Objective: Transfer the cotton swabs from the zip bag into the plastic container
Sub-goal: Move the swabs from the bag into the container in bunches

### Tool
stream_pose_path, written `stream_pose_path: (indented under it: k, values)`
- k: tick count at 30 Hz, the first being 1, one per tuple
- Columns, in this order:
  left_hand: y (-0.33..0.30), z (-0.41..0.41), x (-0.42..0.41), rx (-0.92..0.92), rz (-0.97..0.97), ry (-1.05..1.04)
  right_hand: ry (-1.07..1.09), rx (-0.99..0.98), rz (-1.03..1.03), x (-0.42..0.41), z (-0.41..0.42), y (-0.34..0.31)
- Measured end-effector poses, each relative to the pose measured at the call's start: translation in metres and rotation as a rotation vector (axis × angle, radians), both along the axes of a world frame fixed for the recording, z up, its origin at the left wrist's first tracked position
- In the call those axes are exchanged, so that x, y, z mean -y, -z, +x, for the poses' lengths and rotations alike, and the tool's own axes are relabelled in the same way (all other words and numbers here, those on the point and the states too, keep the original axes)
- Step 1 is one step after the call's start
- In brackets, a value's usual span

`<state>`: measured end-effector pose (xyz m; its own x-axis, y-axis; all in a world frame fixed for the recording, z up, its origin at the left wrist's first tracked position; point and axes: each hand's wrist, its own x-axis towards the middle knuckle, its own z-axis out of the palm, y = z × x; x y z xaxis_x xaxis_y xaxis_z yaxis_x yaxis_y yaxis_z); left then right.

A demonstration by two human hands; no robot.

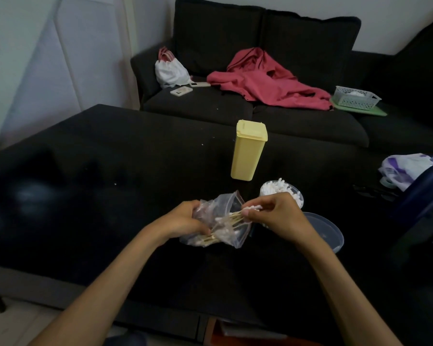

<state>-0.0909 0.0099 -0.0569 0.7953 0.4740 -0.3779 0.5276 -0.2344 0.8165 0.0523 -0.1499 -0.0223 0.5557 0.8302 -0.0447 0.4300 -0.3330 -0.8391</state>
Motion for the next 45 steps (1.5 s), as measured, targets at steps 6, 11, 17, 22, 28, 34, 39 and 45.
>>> stream_pose_path:
  k: [6, 11, 17, 22, 28, 34, 39, 45]
  values:
    - [0.0, 0.002, 0.002, -0.022, 0.008, -0.02, 0.049, 0.004, 0.032, 0.0, 0.001, 0.002]
    - [0.002, 0.006, 0.002, -0.016, 0.044, -0.055, 0.117, -0.044, 0.065, -0.001, 0.0, 0.006]
    - [0.001, 0.003, 0.005, -0.084, 0.519, -0.135, 0.217, -0.024, 0.117, -0.006, -0.002, 0.012]
    - [-0.003, 0.002, 0.007, 0.02, 0.6, -0.214, 0.234, -0.002, 0.16, -0.008, -0.003, 0.014]
    - [-0.004, 0.005, 0.009, 0.176, 0.625, -0.326, 0.301, -0.033, 0.201, -0.005, 0.006, 0.009]
    - [-0.031, 0.013, 0.021, 0.407, 0.547, -0.366, 0.24, -0.246, 0.327, 0.016, 0.021, -0.015]
    - [-0.056, 0.04, 0.044, 0.161, 0.137, -0.196, 0.197, -0.447, 0.349, 0.019, 0.025, -0.02]
    - [-0.071, 0.074, 0.064, 0.068, 0.019, -0.098, 0.198, -0.488, 0.336, 0.026, 0.034, -0.017]
